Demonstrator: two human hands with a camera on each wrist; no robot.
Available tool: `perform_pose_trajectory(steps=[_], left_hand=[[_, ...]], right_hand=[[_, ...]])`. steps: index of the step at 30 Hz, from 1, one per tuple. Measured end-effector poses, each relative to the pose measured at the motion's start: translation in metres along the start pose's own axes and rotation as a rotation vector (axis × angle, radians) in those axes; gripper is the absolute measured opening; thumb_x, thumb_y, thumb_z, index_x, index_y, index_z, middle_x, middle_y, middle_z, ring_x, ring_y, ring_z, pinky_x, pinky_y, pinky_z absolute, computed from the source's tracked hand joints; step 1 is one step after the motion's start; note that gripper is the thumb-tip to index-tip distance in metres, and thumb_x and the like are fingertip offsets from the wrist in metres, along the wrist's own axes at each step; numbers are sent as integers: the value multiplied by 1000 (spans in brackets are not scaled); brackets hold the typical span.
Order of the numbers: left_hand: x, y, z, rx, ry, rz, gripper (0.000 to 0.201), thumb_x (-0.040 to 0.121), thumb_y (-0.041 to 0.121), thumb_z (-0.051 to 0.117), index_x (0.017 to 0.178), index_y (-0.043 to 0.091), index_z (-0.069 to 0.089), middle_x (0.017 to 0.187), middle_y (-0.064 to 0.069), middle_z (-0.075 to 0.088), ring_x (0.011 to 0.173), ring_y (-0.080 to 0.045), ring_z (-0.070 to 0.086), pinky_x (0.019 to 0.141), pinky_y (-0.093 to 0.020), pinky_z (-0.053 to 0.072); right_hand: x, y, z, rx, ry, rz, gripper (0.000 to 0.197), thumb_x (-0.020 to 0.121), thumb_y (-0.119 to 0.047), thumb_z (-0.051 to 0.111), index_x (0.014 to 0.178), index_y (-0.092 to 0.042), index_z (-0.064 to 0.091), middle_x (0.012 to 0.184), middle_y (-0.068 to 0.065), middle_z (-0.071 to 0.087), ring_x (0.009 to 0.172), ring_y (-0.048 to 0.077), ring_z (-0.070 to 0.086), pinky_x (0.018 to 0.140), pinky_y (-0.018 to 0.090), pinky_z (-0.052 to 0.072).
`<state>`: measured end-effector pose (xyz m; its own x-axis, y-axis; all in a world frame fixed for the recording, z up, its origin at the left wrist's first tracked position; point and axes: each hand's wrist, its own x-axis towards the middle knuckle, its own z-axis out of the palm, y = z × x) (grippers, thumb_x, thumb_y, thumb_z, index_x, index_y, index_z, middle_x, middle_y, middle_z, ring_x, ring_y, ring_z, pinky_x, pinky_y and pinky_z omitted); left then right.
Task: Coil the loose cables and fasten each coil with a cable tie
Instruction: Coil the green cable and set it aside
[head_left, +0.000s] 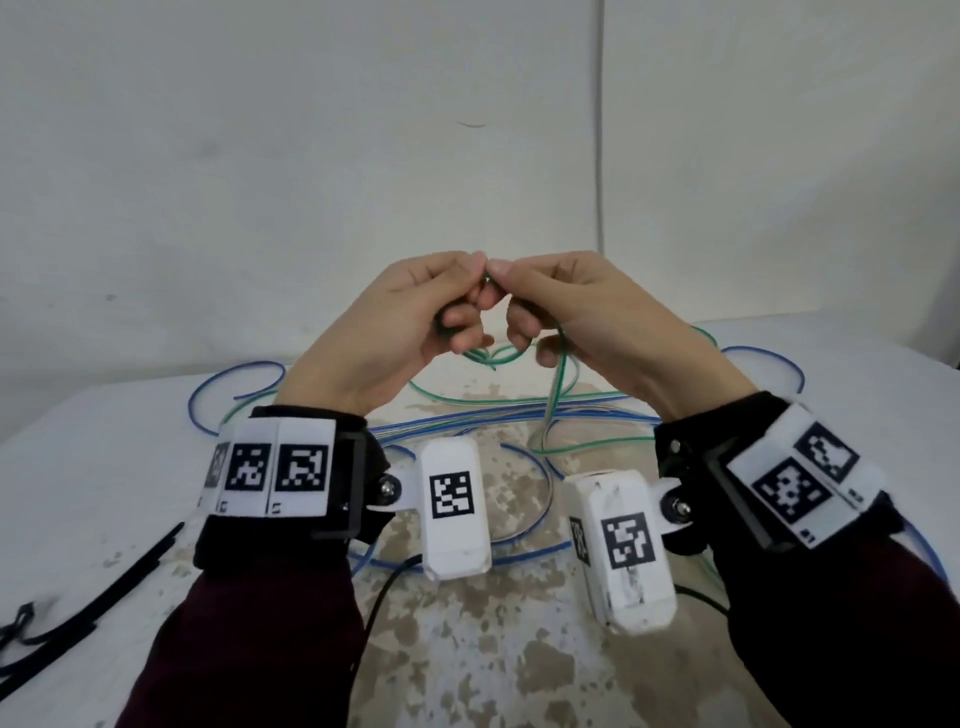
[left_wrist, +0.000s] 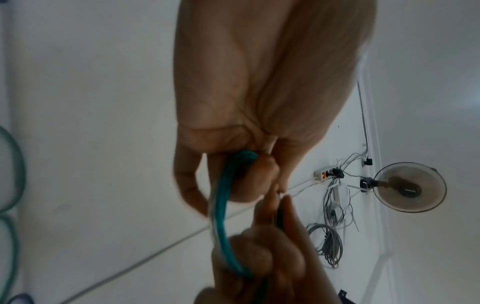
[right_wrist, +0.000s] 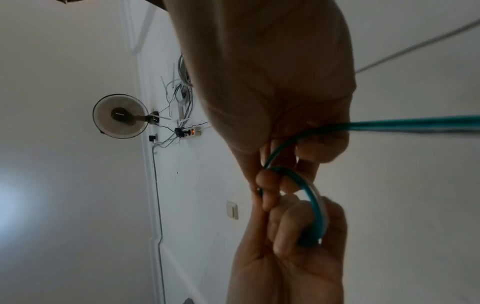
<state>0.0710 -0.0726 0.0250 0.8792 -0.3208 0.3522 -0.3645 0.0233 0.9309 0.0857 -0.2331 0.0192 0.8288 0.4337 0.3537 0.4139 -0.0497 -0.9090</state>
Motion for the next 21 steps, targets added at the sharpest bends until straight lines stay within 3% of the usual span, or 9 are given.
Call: perform_pose_trajectory(steps=[2, 4, 6, 8, 10, 12, 15, 18, 21], left_hand=[[4, -6, 8, -83, 110, 52, 30, 102, 17, 36, 74, 9, 44, 61, 4, 36, 47, -5, 27, 53, -14, 36], [10, -11, 15, -181, 217, 84, 32, 102, 18, 37, 72, 9, 43, 54, 6, 31, 45, -5, 24, 48, -15, 26], [14, -12, 19, -232, 249, 86, 32, 102, 18, 37, 72, 9, 43, 51, 9, 32, 45, -5, 24, 51, -20, 20], [15, -10, 20, -238, 211, 54, 32, 101, 17, 38, 71, 8, 44, 51, 8, 36, 46, -8, 26, 50, -22, 20], [11, -6, 19, -193, 130, 13, 32, 100, 18, 40, 72, 6, 47, 55, 4, 42, 46, -10, 29, 45, -20, 29], [6, -2, 15, -107, 48, -6, 31, 101, 19, 40, 76, 3, 50, 60, 4, 50, 47, -9, 29, 43, -19, 32], [3, -2, 9, -6, 36, 20, 31, 102, 20, 37, 78, 4, 48, 62, 5, 52, 48, -9, 24, 46, -18, 22], [8, -6, 15, -51, 163, 127, 37, 102, 23, 37, 68, 9, 43, 60, 0, 39, 50, -12, 23, 56, -27, 18], [12, -7, 22, -164, 280, 177, 37, 102, 26, 38, 69, 11, 44, 50, 5, 28, 48, -14, 30, 54, -22, 29]], right_hand=[[1, 3, -2, 23, 56, 8, 34, 100, -31, 45, 78, -14, 65, 54, -3, 57, 55, 7, 54, 47, 18, 37], [3, 4, -6, 125, 31, 28, 39, 102, -30, 37, 81, -12, 65, 61, -1, 65, 62, 9, 61, 64, 24, 48], [4, 5, -10, 251, -9, 22, 40, 103, -25, 32, 81, -9, 61, 57, 0, 61, 65, 13, 63, 80, 28, 50], [4, 4, -12, 320, -7, 28, 37, 103, -24, 34, 77, -8, 55, 46, -5, 44, 53, 13, 55, 78, 25, 47], [3, 3, -12, 277, -1, 29, 35, 102, -26, 37, 73, -10, 51, 45, -9, 29, 44, 11, 38, 71, 24, 44], [2, 2, -8, 169, -13, 20, 36, 101, -26, 39, 69, -12, 49, 46, -10, 25, 42, 9, 26, 61, 20, 42], [3, 1, -1, 94, -14, -1, 39, 103, -26, 37, 68, -13, 47, 46, -11, 24, 44, 10, 23, 58, 20, 37], [3, -1, 0, 246, 16, -32, 40, 104, -23, 32, 72, -8, 52, 51, -3, 36, 48, 11, 37, 61, 23, 40], [3, -1, -2, 395, 1, -22, 41, 104, -23, 30, 76, -5, 55, 59, 6, 57, 64, 17, 59, 74, 25, 53]])
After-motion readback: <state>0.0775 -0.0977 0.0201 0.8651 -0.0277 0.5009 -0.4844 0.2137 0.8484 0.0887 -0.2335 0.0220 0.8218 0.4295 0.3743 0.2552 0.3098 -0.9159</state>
